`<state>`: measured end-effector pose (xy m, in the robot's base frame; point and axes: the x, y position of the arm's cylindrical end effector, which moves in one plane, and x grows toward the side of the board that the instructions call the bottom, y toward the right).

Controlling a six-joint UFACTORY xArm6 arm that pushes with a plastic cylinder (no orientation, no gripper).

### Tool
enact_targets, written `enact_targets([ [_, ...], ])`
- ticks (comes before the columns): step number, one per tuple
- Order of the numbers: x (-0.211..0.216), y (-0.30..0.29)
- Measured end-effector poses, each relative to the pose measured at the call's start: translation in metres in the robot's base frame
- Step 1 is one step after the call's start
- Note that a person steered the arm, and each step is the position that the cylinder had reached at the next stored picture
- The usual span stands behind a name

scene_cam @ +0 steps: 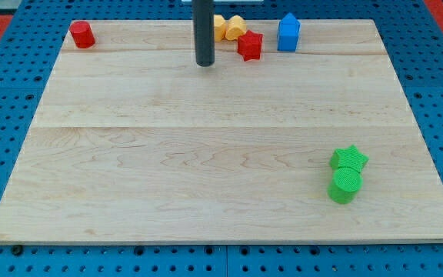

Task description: Move the red blocks together left below the blue blocks

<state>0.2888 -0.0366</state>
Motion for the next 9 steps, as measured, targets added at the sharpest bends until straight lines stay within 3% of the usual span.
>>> enact_targets([
  [1,-0.036,0.024],
  [3,-0.038,0.101],
  [4,-0.018,0.039],
  [5,0.032,-0.051],
  [6,0.049,-0.179],
  [7,0.019,-0.265],
  [8,0.012,-0.268],
  [9,-0.044,-0.267],
])
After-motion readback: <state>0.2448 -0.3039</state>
